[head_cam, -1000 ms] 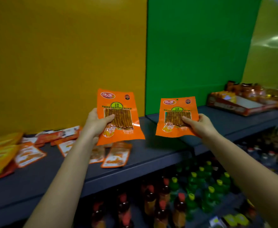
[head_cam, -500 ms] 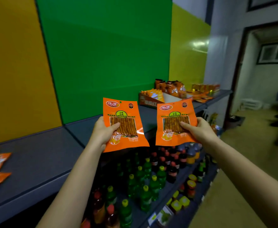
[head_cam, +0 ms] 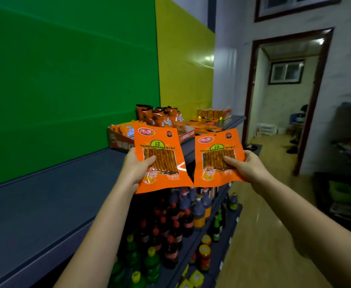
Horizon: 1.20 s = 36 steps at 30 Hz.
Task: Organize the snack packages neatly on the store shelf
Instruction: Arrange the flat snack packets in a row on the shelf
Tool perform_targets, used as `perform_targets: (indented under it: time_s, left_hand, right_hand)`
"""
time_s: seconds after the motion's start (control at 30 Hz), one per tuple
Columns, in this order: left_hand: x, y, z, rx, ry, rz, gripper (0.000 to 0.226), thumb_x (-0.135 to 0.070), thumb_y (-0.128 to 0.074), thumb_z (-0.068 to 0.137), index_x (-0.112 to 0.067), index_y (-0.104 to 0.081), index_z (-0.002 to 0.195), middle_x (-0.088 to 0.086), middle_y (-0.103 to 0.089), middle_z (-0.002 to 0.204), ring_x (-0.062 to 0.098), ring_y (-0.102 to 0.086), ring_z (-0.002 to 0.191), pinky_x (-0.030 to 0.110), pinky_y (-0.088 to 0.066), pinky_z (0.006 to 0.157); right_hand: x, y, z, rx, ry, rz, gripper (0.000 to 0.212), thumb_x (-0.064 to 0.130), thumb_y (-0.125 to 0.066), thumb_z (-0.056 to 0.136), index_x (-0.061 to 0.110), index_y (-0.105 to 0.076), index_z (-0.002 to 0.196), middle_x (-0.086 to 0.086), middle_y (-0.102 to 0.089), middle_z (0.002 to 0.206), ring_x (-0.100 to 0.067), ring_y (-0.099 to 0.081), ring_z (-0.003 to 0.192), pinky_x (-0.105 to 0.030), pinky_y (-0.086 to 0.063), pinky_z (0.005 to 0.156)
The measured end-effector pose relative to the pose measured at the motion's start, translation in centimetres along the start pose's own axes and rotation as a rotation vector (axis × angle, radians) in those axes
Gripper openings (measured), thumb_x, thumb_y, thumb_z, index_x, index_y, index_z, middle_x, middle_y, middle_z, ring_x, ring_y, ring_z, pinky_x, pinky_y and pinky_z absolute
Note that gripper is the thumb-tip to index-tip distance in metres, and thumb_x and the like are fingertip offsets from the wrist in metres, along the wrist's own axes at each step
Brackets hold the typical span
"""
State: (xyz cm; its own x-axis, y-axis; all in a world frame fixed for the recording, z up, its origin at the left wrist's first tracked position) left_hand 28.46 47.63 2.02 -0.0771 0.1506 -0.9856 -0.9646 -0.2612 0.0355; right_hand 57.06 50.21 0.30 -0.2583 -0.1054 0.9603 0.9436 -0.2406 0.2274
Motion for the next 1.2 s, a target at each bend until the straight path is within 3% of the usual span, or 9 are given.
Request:
perform_targets:
  time_s: [0.1,0.23,0.37,0.5,0.67,0.73,0.8,0.9,1.2]
  left_hand:
    - [0.0,-4.4,4.2,0.041,-0.028,-0.01,0.04,-0.008,-0.059,0.09,-0.015,-0.047,0.127,0.01,-0.062,0.119,0.023,-0.064,0.089,0.032,-0.052,0.062]
    - [0.0,-9.0,8.6,0.057,-0.048,0.016,0.036,-0.011,-0.059,0.09,-0.017,-0.048,0.124,0.01,-0.063,0.119,0.028,-0.065,0.098,0.037,-0.055,0.072]
    - [0.4,-13.1,12.5,0.051,-0.067,0.08,0.038,-0.014,-0.059,0.091,-0.016,-0.048,0.127,0.008,-0.062,0.122,0.025,-0.064,0.101,0.036,-0.055,0.071]
    - [1.0,-17.6,16.0,0.035,-0.068,0.123,0.038,-0.014,-0.058,0.091,-0.017,-0.045,0.127,0.009,-0.06,0.124,0.028,-0.062,0.106,0.046,-0.054,0.085]
    - [2.1,-23.8,20.5,-0.006,-0.084,0.123,0.039,-0.013,-0.057,0.091,-0.018,-0.045,0.127,0.008,-0.059,0.124,0.028,-0.061,0.107,0.047,-0.054,0.086]
    - [2.5,-26.7,22.1,-0.011,-0.051,0.099,0.043,-0.013,-0.058,0.091,-0.017,-0.043,0.131,0.008,-0.06,0.125,0.027,-0.063,0.104,0.043,-0.057,0.078]
    - [2.7,-29.6,23.9,-0.008,-0.029,0.087,0.043,-0.012,-0.057,0.091,-0.016,-0.043,0.132,0.01,-0.061,0.123,0.027,-0.065,0.1,0.037,-0.057,0.069]
    - [3.1,-33.1,26.7,-0.062,-0.02,0.06,0.035,-0.011,-0.058,0.091,-0.015,-0.046,0.124,0.012,-0.063,0.119,0.029,-0.066,0.097,0.045,-0.057,0.077]
    - [4.8,-41.3,34.1,-0.21,-0.068,0.059,0.035,-0.009,-0.057,0.091,-0.013,-0.047,0.124,0.009,-0.062,0.118,0.028,-0.063,0.104,0.046,-0.053,0.087]
  right_hand:
    - [-1.1,1.7,4.9,-0.024,-0.012,0.013,0.04,0.03,-0.073,0.079,0.015,-0.051,0.108,-0.012,-0.065,0.112,-0.031,-0.064,0.103,-0.051,-0.05,0.094]
    - [-2.8,3.6,10.3,-0.041,-0.038,0.024,0.035,0.026,-0.072,0.08,0.017,-0.048,0.104,-0.014,-0.064,0.114,-0.033,-0.063,0.104,-0.051,-0.049,0.094]
    - [-4.5,5.4,15.8,-0.044,-0.056,0.044,0.035,0.025,-0.071,0.081,0.016,-0.047,0.105,-0.016,-0.064,0.114,-0.034,-0.064,0.102,-0.052,-0.05,0.094]
    - [-6.0,7.3,21.3,-0.024,-0.044,0.032,0.034,0.025,-0.07,0.082,0.016,-0.047,0.106,-0.016,-0.064,0.113,-0.034,-0.063,0.103,-0.051,-0.049,0.095]
    - [-8.4,10.1,29.8,0.018,-0.032,0.023,0.039,0.029,-0.072,0.08,0.015,-0.05,0.109,-0.014,-0.065,0.112,-0.033,-0.064,0.1,-0.051,-0.049,0.094]
    - [-9.3,11.5,33.2,0.047,-0.025,-0.018,0.039,0.032,-0.073,0.078,0.015,-0.053,0.108,-0.014,-0.067,0.111,-0.033,-0.065,0.1,-0.052,-0.049,0.094]
    - [-9.5,13.0,36.2,0.071,-0.016,-0.058,0.046,0.033,-0.073,0.078,0.013,-0.053,0.115,-0.012,-0.066,0.113,-0.032,-0.064,0.102,-0.052,-0.049,0.095]
    - [-9.3,15.2,40.5,0.087,0.024,-0.05,0.053,0.027,-0.069,0.083,0.007,-0.047,0.127,-0.013,-0.062,0.116,-0.032,-0.062,0.106,-0.049,-0.048,0.096]
    - [-12.5,17.9,53.3,0.138,0.017,0.046,0.051,0.021,-0.066,0.086,0.004,-0.045,0.129,-0.019,-0.061,0.12,-0.03,-0.061,0.094,-0.038,-0.051,0.078]
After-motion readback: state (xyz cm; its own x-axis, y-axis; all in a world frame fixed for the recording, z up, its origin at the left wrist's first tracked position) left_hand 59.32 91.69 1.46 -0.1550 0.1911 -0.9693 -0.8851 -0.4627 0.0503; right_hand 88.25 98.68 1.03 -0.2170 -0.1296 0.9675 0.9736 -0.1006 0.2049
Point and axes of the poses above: each hand's wrist, its own z-axis towards the middle knuckle, its own y-axis out of the back of the hand, x = y × z, the point moved 4 cm from there along z, towards the middle knuckle
